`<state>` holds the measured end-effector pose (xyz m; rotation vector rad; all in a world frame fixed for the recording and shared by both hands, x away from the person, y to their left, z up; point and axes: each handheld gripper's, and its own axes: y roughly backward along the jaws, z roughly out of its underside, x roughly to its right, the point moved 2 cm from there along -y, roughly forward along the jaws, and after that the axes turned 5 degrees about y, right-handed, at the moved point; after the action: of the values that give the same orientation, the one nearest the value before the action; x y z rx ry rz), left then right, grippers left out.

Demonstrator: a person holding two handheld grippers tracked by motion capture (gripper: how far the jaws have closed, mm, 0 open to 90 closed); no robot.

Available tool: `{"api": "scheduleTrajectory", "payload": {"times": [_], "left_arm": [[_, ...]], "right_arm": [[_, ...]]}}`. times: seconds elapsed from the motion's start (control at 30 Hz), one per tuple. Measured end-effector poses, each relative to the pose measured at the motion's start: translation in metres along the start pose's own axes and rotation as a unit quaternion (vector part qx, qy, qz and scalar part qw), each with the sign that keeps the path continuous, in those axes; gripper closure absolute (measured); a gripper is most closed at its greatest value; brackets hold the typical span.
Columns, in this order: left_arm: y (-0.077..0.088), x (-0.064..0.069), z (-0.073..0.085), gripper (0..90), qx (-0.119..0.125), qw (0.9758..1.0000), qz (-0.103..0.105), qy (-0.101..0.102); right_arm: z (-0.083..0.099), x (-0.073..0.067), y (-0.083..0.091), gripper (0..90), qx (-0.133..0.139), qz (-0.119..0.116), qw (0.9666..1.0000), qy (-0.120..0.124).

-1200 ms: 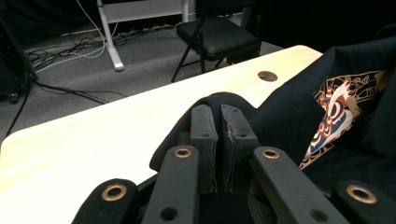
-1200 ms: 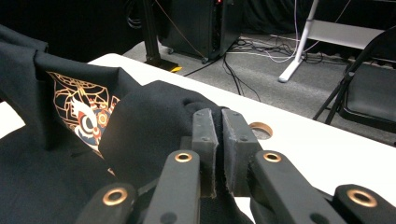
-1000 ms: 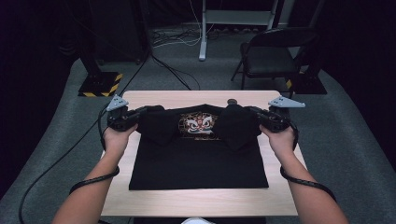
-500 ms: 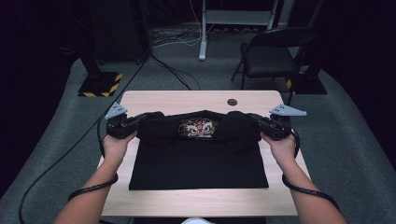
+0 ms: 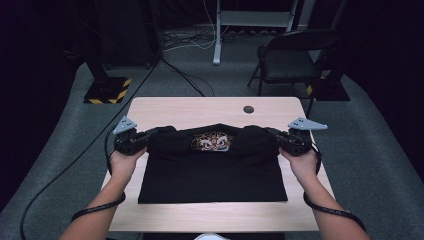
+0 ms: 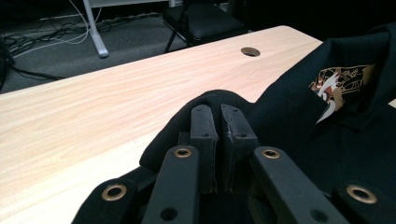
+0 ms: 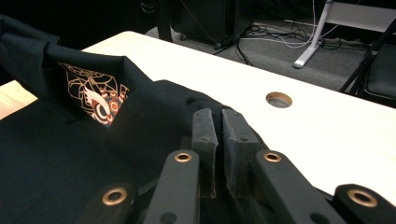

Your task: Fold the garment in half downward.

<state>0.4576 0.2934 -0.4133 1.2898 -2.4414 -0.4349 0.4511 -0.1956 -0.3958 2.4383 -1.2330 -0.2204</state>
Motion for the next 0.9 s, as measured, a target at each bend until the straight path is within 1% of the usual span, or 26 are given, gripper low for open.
{"api": "scheduleTrajectory", "payload": {"times": [0.3, 0.47, 0.6, 0.73, 0.9], "left_arm": [[0.004, 0.004, 0.006, 84.5, -0.011, 0.9999, 0.002, -0.013], [0.005, 0.005, 0.011, 84.5, -0.015, 0.9998, 0.005, -0.013], [0.007, 0.006, 0.018, 84.5, -0.023, 0.9996, 0.007, -0.014], [0.007, 0.006, 0.022, 84.5, -0.028, 0.9995, 0.010, -0.012], [0.008, 0.010, 0.027, 84.5, -0.037, 0.9990, 0.016, -0.018]], "right_arm": [[0.010, -0.004, 0.004, 84.1, -0.011, -0.009, 0.9999, -0.003], [0.015, -0.005, 0.007, 84.1, -0.013, -0.011, 0.9998, -0.004], [0.021, -0.007, 0.010, 84.2, -0.020, -0.014, 0.9997, -0.005], [0.024, -0.007, 0.011, 84.4, -0.022, -0.014, 0.9996, -0.004], [0.030, -0.008, 0.014, 86.2, -0.025, -0.016, 0.9995, -0.006]]}}
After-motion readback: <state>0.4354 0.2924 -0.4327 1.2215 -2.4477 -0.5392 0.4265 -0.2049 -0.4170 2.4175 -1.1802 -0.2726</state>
